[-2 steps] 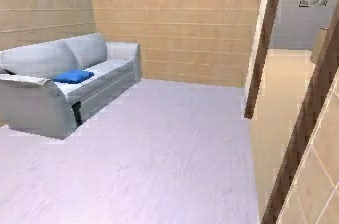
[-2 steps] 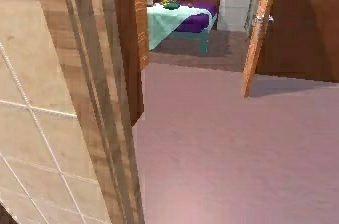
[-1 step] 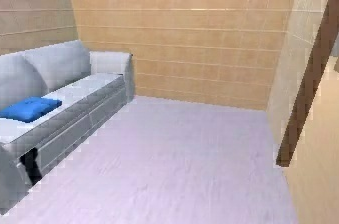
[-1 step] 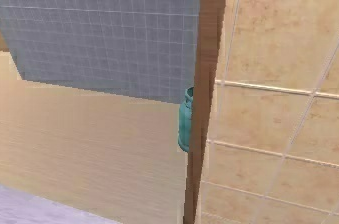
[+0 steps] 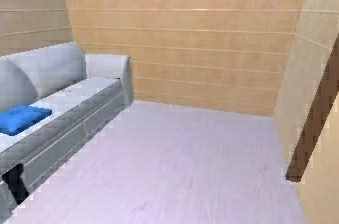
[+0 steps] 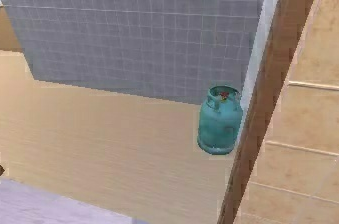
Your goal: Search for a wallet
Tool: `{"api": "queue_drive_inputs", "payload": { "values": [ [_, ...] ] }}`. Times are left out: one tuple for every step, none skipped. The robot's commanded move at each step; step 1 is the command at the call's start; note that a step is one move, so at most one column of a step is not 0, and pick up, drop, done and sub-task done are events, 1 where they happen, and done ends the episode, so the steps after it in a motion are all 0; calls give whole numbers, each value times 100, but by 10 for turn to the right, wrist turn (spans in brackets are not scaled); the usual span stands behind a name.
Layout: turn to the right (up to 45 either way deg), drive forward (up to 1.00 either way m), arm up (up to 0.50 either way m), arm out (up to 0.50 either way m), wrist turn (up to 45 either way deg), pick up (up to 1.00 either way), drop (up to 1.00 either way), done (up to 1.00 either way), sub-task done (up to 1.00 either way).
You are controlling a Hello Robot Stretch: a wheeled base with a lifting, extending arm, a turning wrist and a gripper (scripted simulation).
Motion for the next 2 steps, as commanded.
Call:
{"api": "queue_drive_inputs", "payload": {
  "values": [
    [450,0,0,0,0,0,0,0,0],
    [120,0,0,0,0,0,0,0,0]
  ]
}}
